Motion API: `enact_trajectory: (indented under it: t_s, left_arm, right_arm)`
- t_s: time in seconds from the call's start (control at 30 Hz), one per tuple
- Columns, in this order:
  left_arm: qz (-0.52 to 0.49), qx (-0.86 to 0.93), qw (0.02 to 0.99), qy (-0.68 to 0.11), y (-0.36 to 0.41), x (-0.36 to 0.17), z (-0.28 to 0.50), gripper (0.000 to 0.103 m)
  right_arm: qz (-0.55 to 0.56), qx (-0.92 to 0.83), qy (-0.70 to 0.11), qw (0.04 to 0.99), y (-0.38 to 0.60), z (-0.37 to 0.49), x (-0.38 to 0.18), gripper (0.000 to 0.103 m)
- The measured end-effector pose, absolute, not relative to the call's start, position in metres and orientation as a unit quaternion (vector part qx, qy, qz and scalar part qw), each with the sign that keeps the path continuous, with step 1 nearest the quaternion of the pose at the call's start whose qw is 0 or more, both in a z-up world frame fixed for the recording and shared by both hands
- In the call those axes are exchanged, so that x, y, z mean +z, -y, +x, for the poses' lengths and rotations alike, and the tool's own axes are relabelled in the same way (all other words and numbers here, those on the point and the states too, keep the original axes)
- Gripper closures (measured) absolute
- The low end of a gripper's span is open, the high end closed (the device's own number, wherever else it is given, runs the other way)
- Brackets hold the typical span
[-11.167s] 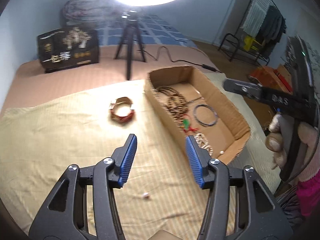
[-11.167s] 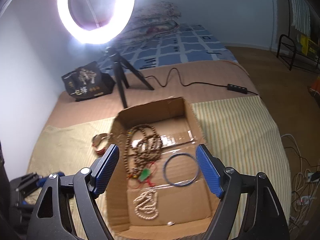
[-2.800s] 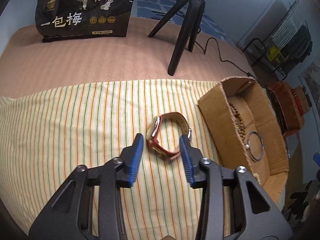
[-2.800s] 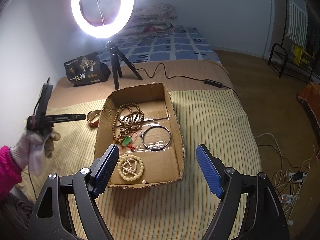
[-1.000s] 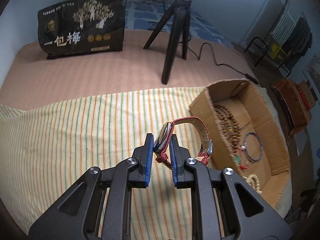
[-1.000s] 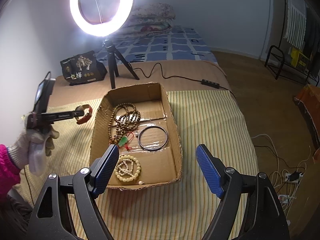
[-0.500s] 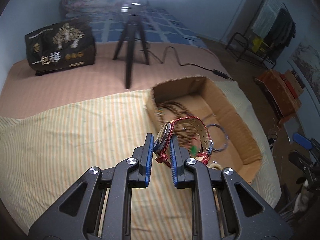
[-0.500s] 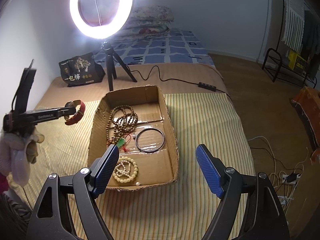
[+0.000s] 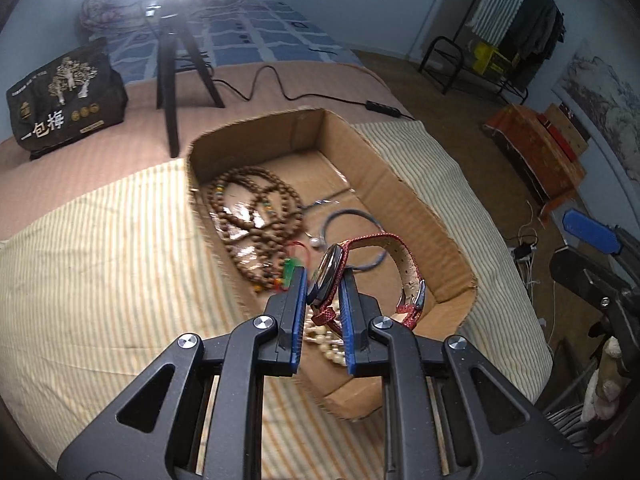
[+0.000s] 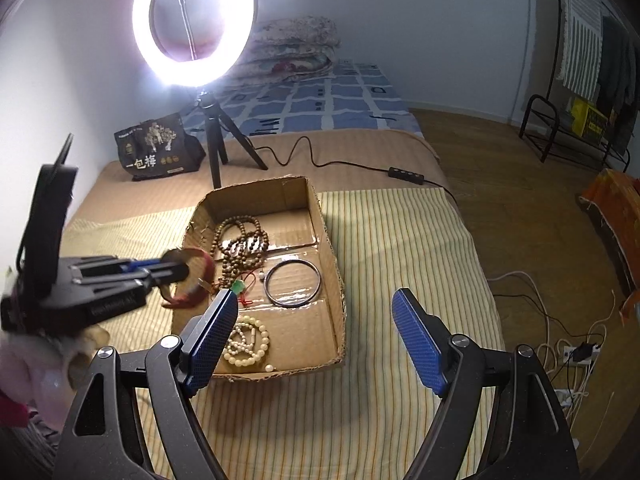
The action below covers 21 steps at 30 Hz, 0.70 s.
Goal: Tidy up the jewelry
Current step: 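Carry the watch with the left tool into the box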
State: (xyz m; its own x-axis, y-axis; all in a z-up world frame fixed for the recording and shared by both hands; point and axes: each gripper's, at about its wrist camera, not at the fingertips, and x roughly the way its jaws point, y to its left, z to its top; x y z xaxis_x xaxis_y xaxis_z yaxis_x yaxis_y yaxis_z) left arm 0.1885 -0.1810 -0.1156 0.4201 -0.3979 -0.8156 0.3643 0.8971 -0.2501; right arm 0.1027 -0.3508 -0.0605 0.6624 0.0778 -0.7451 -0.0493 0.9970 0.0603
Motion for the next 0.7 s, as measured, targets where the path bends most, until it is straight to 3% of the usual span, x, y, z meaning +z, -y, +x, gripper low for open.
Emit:
enact_trajectory:
  t_s: [0.7]
  left_arm:
    - [-0.01, -0.232, 0.832, -0.504, 0.217, -0.135, 0.187, 0.089]
  right_arm:
    - [0.026, 0.024, -0.407, 0.913, 0.362, 0.105, -0.059, 0.024]
